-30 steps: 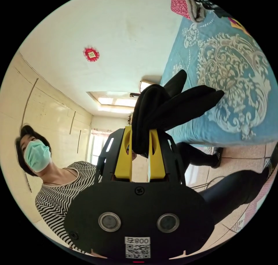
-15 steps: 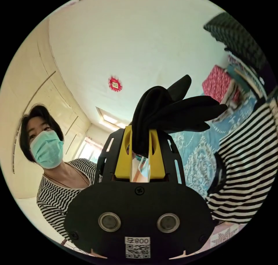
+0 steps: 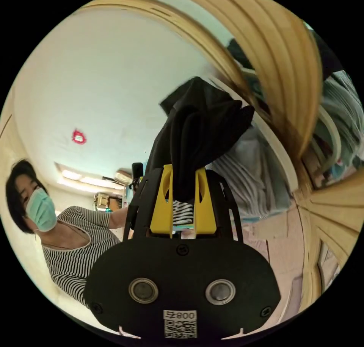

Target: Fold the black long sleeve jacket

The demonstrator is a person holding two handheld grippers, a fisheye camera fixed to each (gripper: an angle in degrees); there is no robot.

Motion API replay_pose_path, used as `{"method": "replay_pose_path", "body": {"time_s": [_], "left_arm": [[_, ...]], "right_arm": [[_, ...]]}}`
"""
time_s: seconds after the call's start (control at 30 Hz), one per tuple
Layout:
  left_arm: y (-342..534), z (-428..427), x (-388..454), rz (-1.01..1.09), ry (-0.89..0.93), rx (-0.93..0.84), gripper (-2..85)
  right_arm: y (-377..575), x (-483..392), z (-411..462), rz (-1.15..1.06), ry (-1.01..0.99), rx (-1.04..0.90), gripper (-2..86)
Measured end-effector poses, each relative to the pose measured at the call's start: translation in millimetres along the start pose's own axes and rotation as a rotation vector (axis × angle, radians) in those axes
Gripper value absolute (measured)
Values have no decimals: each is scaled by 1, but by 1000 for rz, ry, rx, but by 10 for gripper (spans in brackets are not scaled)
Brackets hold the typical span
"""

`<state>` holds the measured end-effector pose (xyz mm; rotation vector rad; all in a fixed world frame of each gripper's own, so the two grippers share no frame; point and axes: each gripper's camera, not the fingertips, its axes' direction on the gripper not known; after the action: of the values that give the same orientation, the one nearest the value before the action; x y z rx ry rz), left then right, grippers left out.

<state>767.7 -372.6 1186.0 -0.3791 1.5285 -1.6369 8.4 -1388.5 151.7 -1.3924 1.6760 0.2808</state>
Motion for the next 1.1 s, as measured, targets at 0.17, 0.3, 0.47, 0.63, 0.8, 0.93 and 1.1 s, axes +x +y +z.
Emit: {"method": "replay_pose_path", "body": {"time_s": [0.17, 0.3, 0.47, 0.63, 0.8, 0.93, 1.1], "left_arm": [[-26, 81, -23, -125, -67, -54, 152], [-68, 114, -11, -104, -95, -63, 157], [-120, 154, -2, -123, -86, -88, 165], [-155, 174, 14, -139, -96, -106, 174], [-187, 194, 29, -150, -102, -99, 180], [-208, 206, 41, -157, -114, -101, 182], [-230, 225, 55, -152, -120, -107, 184]], "right_arm": [[-18, 108, 14, 174, 86, -135, 88], [-52, 118, -6, 121, 97, -116, 92], [-92, 130, -14, 124, 269, -163, 106], [-77, 106, -52, 113, 387, 16, 106], [-65, 56, -43, 3, 507, 159, 85], [-73, 68, -23, 43, 803, 103, 45], [-48, 76, -91, 73, 511, 365, 14]]}}
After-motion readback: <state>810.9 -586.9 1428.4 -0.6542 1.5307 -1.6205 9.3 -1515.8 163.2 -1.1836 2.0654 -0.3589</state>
